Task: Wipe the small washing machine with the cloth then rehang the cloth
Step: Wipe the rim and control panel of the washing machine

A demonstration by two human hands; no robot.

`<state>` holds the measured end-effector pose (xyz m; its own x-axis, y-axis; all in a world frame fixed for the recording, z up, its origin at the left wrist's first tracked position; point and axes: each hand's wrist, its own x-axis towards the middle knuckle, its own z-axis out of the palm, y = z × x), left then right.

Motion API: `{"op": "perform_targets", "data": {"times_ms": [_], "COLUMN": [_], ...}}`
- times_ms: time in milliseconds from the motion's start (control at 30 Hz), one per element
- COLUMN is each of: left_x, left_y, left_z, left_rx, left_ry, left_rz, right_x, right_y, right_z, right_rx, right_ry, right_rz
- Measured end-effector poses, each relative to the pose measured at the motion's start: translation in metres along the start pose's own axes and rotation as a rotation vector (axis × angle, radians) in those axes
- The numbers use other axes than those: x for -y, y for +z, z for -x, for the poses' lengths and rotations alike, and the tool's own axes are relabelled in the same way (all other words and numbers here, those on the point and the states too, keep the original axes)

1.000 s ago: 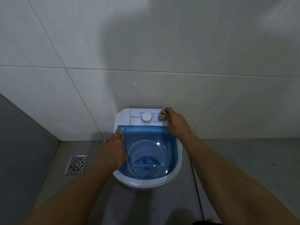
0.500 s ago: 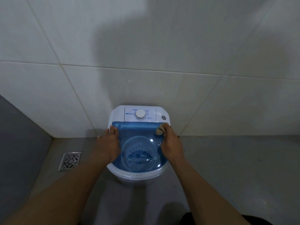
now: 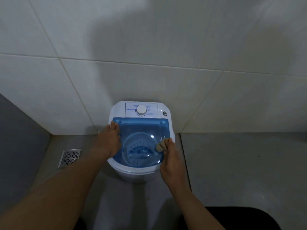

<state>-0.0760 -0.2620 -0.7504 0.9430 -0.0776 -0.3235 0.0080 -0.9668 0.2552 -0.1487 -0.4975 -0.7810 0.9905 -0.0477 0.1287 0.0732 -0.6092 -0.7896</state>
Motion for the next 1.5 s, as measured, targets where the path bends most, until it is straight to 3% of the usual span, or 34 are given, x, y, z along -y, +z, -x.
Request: {"op": "perform_targets", "data": {"times_ms": [400,667,900,1133,1333,1500], "left_x": [0.005,0.007,0.006,0.011,0.014,0.015], "left_y": [0.004,0.001,-0.005,-0.003,-0.001,-0.003], "left_z": [-0.002,-0.002,0.000,0.000,-0.001,-0.002], "left_rx": [0.003,-0.029,-0.019,-0.002,0.012,0.046], "left_ry": [-0.009,0.028,0.019,0.033,0.043,0.035], "left_rz": [0.080,0.049,0.027,0.013,-0.022,-0.005], "right_x": [-0.008,0.029,0.069,0.044,0.016,0.015], "right_y": [0.003,0.029,0.076,0.063,0.021,0.004], "right_z": [-0.051,-0.091,-0.082,-0.069,-0.072,-0.071], "right_rx": [-0.082,0.119,0.211,0.363,0.289,0.072], "right_ry": [0.066,-0.045,-0.117,-0.292,-0.117,-0.011], "right_rz": [0.222,0.445,0.430,0.464,0.410,0.324]}}
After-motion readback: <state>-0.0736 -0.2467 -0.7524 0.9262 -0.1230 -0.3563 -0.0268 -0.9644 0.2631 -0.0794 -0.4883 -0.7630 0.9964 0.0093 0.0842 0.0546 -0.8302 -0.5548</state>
